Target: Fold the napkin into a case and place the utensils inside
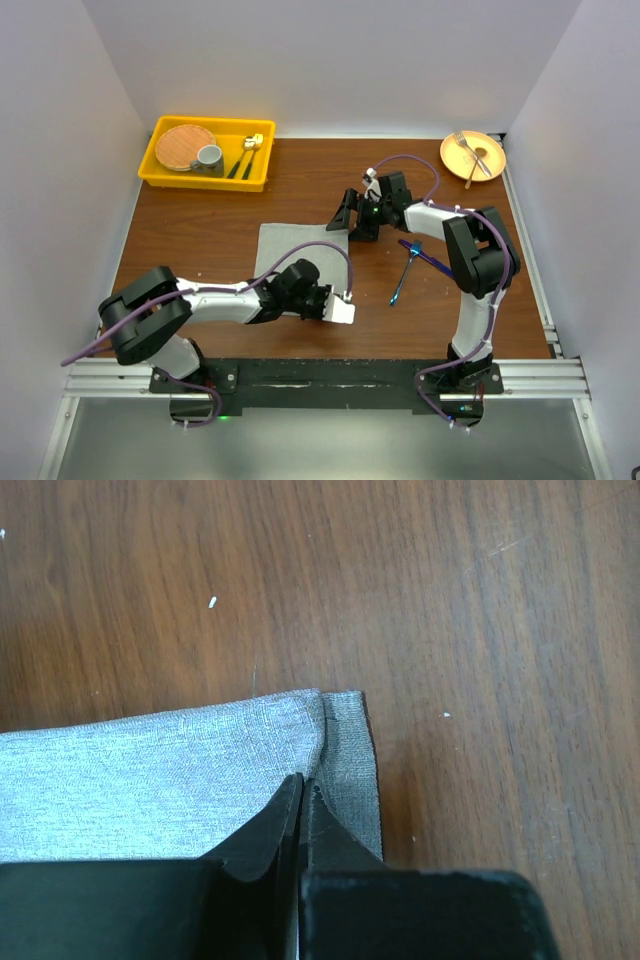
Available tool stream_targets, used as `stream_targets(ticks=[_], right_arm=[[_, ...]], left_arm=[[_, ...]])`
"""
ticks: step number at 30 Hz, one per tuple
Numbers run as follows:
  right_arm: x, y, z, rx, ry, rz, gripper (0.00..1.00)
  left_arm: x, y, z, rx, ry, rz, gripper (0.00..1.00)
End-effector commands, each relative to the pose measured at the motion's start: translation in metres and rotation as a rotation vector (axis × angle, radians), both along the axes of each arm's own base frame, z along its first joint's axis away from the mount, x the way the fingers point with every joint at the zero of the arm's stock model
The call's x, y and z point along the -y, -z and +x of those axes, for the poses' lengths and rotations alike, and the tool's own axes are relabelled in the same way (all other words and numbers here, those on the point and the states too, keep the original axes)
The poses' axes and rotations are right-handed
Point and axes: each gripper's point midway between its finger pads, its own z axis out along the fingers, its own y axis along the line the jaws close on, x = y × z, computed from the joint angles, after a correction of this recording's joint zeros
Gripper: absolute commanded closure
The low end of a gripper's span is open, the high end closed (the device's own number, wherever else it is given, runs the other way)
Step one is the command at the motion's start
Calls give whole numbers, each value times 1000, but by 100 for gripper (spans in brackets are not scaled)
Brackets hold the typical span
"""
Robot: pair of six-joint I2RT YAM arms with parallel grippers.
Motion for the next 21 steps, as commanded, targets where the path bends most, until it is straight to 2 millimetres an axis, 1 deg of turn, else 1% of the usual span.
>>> stream_targets(ticks=[1, 5, 11, 15, 18, 21], right_arm=[[10, 21, 4, -8, 21, -91, 7], [10, 22, 6, -6, 23, -97, 7], [10, 24, 5, -9, 21, -105, 7], [10, 23, 5, -6, 22, -108, 7], [10, 23, 4, -7, 21, -108, 7], [9, 24, 3, -9, 20, -111, 7]], left_arm=[[12, -31, 1, 17, 33, -81, 100], [12, -38, -3, 11, 41, -94, 100], [9, -39, -10, -9, 62, -87, 100], [5, -31, -13, -26, 62, -68, 100], [2, -19, -12, -45, 43, -42, 100], [1, -14, -13, -59, 32, -36, 100]])
